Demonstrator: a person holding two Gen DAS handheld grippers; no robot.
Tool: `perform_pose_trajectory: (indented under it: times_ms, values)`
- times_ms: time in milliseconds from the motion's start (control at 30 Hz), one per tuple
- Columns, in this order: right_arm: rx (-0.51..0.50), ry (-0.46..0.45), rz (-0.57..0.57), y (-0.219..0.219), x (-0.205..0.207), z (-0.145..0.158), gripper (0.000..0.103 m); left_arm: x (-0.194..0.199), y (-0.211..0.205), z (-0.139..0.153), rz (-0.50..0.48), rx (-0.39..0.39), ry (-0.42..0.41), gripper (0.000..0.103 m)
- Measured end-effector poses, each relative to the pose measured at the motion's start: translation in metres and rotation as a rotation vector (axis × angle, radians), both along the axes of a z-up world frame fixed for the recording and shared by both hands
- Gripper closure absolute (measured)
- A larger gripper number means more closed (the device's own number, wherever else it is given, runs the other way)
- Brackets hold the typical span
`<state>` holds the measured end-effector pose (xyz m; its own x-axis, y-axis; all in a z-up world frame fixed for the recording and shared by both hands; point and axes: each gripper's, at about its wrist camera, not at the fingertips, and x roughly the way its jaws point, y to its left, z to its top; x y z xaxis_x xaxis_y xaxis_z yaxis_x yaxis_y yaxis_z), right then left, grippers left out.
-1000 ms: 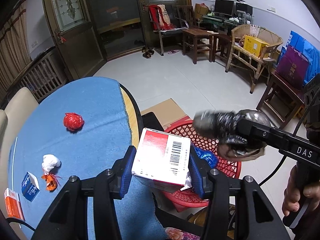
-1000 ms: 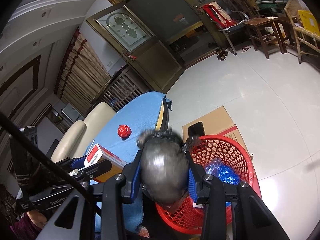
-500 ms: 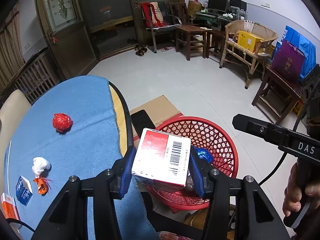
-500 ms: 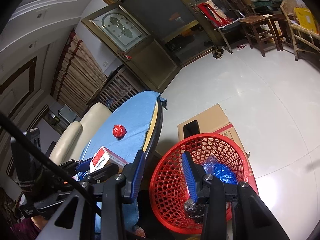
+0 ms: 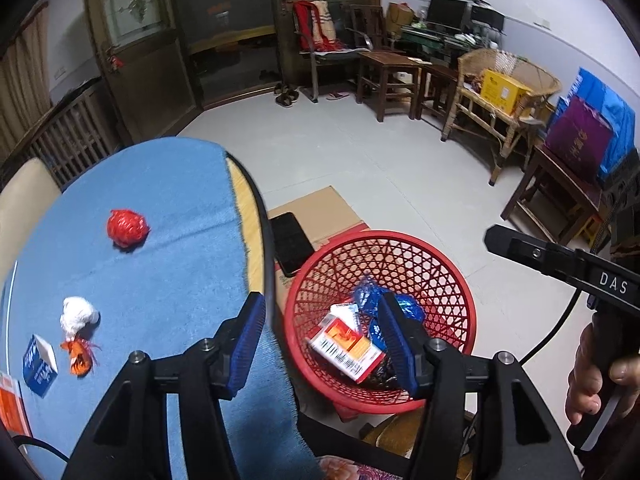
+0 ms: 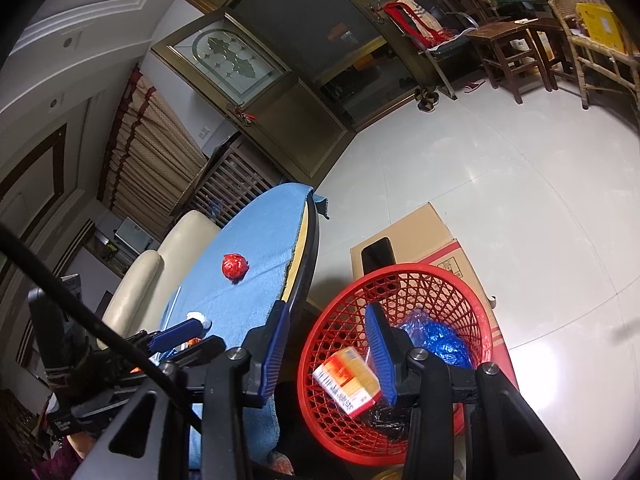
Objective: Collect trash
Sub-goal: 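Open both tools over the wastebasket to drop the bag and box, then move both tools back over the table toward the white and orange bundles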
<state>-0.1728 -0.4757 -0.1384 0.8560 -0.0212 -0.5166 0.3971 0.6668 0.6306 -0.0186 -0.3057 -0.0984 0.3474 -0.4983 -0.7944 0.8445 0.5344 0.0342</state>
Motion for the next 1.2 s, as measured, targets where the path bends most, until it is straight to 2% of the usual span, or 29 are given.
perform_pose_trajectory:
  times_ms: [133,233,667,933,1200]
  values:
    - [0.002,0.003,0.005,0.001,0.003,0.000,0.059,0.009,0.017,0.003,0.041,-0.013,0.017,0.044]
    - [0.008,0.007,0.009,0.002,0.005,0.000,0.053,0.011,0.034,0.005,0.063,-0.024,0.018,0.043]
    - [-0.007,0.018,0.047,0.017,0.019,0.005,0.053,0.025,0.098,0.021,0.179,-0.075,-0.014,0.042]
    - [-0.010,0.031,0.067,0.026,0.028,0.004,0.053,0.062,0.156,0.009,0.359,-0.069,0.028,0.042]
    - [-0.021,0.052,0.096,0.038,0.041,0.001,0.053,0.097,0.218,0.014,0.544,-0.090,0.002,0.041]
